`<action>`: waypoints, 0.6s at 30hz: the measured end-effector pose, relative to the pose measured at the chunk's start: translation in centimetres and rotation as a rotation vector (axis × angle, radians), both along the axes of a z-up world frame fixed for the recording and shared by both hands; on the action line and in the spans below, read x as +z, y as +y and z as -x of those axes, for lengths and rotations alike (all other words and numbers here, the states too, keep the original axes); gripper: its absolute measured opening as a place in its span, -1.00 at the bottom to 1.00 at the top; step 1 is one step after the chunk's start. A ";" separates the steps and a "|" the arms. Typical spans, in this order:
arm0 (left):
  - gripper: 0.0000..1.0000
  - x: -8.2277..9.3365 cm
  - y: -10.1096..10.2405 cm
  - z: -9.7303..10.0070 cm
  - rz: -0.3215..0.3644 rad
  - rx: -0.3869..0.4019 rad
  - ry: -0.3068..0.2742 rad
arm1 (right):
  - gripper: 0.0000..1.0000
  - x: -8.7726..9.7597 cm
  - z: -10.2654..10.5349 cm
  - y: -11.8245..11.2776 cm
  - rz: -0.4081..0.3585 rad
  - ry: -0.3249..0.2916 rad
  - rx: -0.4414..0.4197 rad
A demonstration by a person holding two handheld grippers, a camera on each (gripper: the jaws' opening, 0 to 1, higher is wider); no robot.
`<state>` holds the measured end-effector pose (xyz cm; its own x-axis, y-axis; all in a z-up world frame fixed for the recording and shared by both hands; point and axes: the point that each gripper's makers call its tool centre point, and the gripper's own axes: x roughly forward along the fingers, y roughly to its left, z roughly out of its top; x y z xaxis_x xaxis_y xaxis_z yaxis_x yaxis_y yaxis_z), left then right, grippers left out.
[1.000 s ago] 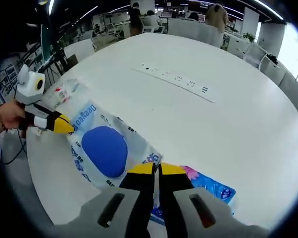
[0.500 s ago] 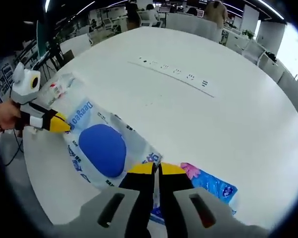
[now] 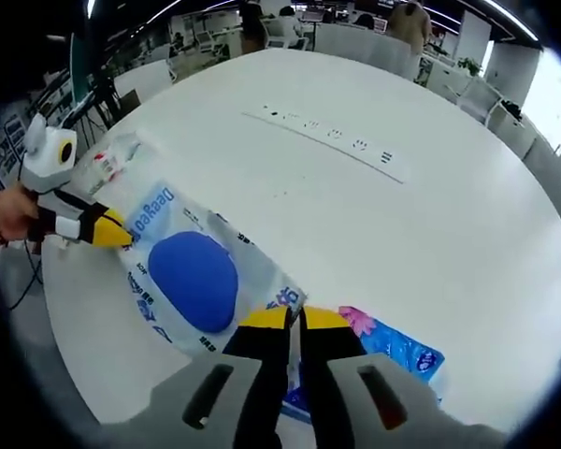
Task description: Arrange the tabletop items into an orderly group along one side of the table until the central work area is clear of visible clutter.
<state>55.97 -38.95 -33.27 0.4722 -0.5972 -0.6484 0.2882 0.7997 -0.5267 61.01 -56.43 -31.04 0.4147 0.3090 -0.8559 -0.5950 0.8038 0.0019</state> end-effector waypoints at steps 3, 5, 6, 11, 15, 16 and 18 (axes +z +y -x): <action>-1.00 0.0 0.0 0.0 -0.001 -0.006 -0.004 | -0.97 0.0 0.0 -0.1 0.003 -0.002 0.002; -0.99 0.0 -0.1 0.0 -0.003 -0.018 -0.011 | -0.96 0.1 0.0 0.0 0.003 -0.005 0.003; -0.98 0.0 -0.1 0.1 -0.004 -0.023 -0.013 | -0.95 0.1 0.0 0.0 0.001 -0.007 0.001; -0.97 0.0 0.0 0.1 -0.010 -0.036 -0.023 | -0.95 0.2 -0.1 0.0 0.005 -0.006 0.000; -0.96 0.0 0.2 0.0 -0.014 -0.031 -0.024 | -0.91 0.3 -0.2 0.0 0.004 -0.013 -0.004; -0.95 0.0 0.2 0.0 -0.014 -0.031 -0.024 | -0.91 0.3 -0.2 0.0 0.004 -0.011 -0.005; -0.95 0.0 0.2 0.0 -0.016 -0.035 -0.026 | -0.90 0.4 -0.2 0.0 0.009 -0.017 -0.001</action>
<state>56.00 -38.73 -33.28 0.4675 -0.6037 -0.6457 0.3298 0.7968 -0.5063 61.25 -56.44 -30.67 0.4298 0.3010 -0.8512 -0.5941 0.8042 -0.0156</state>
